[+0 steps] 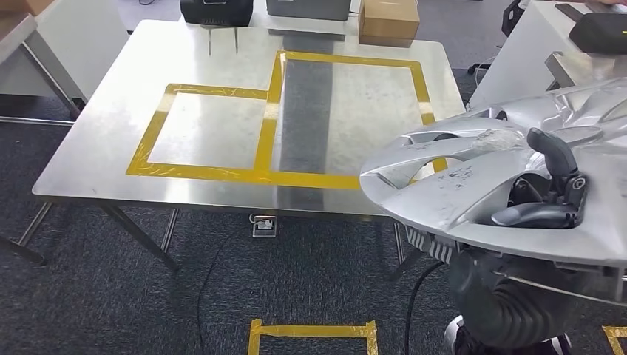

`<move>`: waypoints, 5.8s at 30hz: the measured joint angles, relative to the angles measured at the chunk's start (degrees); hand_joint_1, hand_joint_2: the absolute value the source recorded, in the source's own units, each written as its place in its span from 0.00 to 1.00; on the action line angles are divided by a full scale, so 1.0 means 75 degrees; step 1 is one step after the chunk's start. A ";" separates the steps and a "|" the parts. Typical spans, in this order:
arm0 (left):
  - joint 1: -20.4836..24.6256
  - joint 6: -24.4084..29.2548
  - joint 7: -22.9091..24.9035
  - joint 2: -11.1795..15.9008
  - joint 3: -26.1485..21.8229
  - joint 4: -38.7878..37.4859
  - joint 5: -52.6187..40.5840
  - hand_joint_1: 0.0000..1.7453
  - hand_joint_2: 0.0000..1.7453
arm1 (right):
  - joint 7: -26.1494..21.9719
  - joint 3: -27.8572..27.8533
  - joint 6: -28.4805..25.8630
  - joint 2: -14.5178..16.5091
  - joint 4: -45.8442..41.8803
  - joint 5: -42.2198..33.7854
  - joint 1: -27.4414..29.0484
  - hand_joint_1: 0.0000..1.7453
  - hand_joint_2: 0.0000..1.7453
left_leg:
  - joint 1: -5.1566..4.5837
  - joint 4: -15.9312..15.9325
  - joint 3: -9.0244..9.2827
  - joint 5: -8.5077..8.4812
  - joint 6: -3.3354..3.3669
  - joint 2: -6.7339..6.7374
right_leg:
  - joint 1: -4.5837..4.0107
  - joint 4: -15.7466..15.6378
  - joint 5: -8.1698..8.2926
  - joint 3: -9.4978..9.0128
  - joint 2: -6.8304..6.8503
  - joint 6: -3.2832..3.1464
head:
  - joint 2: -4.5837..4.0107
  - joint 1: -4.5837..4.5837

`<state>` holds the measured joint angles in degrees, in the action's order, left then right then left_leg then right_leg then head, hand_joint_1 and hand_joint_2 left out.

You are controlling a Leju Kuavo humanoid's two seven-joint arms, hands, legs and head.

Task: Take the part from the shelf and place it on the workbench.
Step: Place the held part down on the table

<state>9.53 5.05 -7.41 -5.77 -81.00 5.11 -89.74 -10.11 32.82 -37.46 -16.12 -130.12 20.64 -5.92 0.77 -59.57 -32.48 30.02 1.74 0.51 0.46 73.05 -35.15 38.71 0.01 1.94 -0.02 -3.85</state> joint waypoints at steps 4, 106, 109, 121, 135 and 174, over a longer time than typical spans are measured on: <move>0.0016 -0.0001 0.0027 -0.0033 -0.0023 -0.0001 -0.0007 0.00 1.00 | -0.0005 0.0031 -0.0004 0.0001 0.0023 -0.0006 0.0000 1.00 1.00 | -0.0035 0.0030 0.0267 0.0198 -0.0064 -0.0020 | -0.0074 -0.1574 0.1140 -0.0485 -0.0021 -0.0274 | 0.0000 -0.0090; 0.0108 -0.0496 0.0484 -0.0391 0.1273 -0.0006 -0.0027 0.00 1.00 | 0.1663 0.0329 0.0441 0.0603 0.6999 -0.2611 -0.4869 1.00 1.00 | -0.0085 0.0001 0.0072 0.0141 -0.0111 -0.0030 | 0.0133 -0.1928 0.0926 -0.0687 -0.0036 0.0038 | 0.0000 0.0100; 0.0105 -0.0514 0.0487 -0.0402 0.1325 -0.0006 -0.0027 0.00 1.00 | 0.2136 0.0353 0.0656 0.0541 0.7330 -0.2313 -0.5065 1.00 1.00 | -0.0086 0.0001 0.0067 0.0141 -0.0111 -0.0040 | 0.0134 -0.1929 0.0926 -0.0687 -0.0030 0.0038 | 0.0000 0.0092; 0.0059 -0.0578 0.0551 -0.0439 0.1349 -0.0006 -0.0027 0.00 1.00 | 0.4757 0.1081 0.2771 0.0096 0.9014 -0.0715 -0.6264 1.00 1.00 | -0.0086 -0.0001 0.0060 0.0136 -0.0110 -0.0059 | 0.0134 -0.1935 0.0926 -0.0688 -0.0005 0.0039 | 0.0000 0.0108; 0.0045 -0.0640 0.0529 -0.0464 0.1349 -0.0006 -0.0027 0.00 1.00 | 0.5332 0.2220 0.5402 -0.0079 0.9813 0.0051 -0.6929 1.00 1.00 | -0.0084 -0.0001 0.0063 0.0136 -0.0111 -0.0032 | 0.0133 -0.1937 0.0926 -0.0689 -0.0015 0.0039 | 0.0000 0.0116; -0.0047 -0.0460 0.0118 -0.0456 0.1318 0.0000 0.0020 0.00 1.00 | 0.2223 0.2508 0.1599 0.0536 0.9993 -0.3096 -0.6403 1.00 1.00 | -0.0082 -0.0001 0.0087 0.0136 -0.0111 -0.0073 | 0.0130 -0.1937 0.0929 -0.0713 -0.0011 0.0042 | 0.0000 0.0116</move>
<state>9.18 1.61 -6.52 -9.19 -71.12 5.11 -89.59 6.56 51.63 -25.46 -12.10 -55.17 -2.58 -53.94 0.15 -59.58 -31.83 31.04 0.91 -0.03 1.44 58.52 -28.19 33.36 -0.07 2.25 -0.02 -2.98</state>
